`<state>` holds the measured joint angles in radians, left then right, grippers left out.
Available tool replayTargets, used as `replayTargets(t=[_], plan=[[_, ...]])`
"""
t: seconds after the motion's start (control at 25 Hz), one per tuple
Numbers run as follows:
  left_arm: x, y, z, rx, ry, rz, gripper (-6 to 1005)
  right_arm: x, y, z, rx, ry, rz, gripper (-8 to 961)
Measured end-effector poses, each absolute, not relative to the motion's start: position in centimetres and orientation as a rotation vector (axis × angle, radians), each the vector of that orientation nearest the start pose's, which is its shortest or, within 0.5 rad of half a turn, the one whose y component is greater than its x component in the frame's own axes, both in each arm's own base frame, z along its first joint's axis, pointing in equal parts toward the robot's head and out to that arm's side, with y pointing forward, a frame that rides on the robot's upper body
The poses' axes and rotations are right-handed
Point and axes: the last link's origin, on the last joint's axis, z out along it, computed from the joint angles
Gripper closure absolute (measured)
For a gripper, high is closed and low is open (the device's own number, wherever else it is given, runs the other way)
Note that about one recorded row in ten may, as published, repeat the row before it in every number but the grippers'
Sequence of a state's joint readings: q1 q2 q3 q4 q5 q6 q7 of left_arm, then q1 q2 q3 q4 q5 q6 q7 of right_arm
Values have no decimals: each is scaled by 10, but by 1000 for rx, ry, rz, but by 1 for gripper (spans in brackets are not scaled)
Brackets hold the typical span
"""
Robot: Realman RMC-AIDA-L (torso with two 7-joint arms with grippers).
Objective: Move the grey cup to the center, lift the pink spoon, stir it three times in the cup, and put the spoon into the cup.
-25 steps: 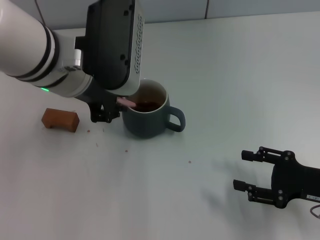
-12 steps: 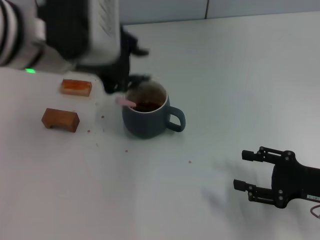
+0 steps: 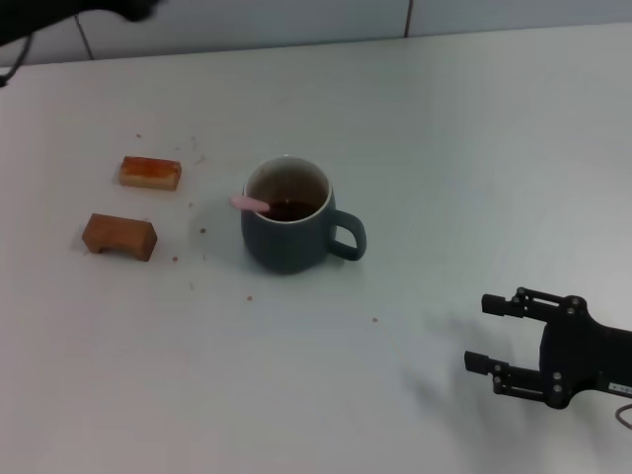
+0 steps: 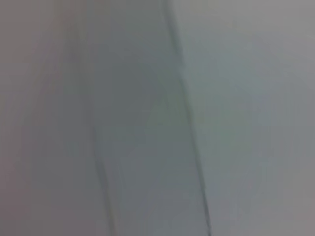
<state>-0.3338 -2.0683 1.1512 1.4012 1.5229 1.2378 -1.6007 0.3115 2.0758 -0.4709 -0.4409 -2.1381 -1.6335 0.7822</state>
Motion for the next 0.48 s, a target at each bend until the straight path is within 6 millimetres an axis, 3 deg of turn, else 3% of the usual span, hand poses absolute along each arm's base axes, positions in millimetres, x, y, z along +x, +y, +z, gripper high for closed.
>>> replayTargets(t=[0.08, 0.12, 0.16, 0.2, 0.24, 0.28, 0.32, 0.36, 0.44, 0.48], plan=[[-150, 354, 84, -2395, -128, -886, 586, 339, 230, -23, -2656, 385, 673, 235], [-193, 349, 85, -2273, -206, -1067, 586, 339, 229, -22, -2653, 385, 672, 234], [-193, 349, 85, -2273, -206, -1067, 587, 339, 229, -22, -2653, 385, 672, 234], [-213, 342, 79, -2240, -223, -1080, 587, 339, 229, -22, -2652, 386, 672, 234], [-213, 342, 79, -2240, -223, -1080, 588, 339, 229, -22, -2651, 385, 672, 234], [-243, 329, 65, -2194, -242, -1054, 588, 340, 229, -22, -2650, 385, 671, 234], [-243, 329, 65, -2194, -242, -1054, 589, 340, 228, -22, -2650, 384, 671, 234], [-262, 318, 56, -2165, -257, -1032, 589, 340, 228, -22, -2649, 384, 671, 234], [-262, 318, 56, -2165, -257, -1032, 587, 340, 228, -22, -2649, 384, 670, 235], [-275, 308, 49, -2146, -268, -1015, 586, 340, 228, -22, -2648, 383, 669, 235]])
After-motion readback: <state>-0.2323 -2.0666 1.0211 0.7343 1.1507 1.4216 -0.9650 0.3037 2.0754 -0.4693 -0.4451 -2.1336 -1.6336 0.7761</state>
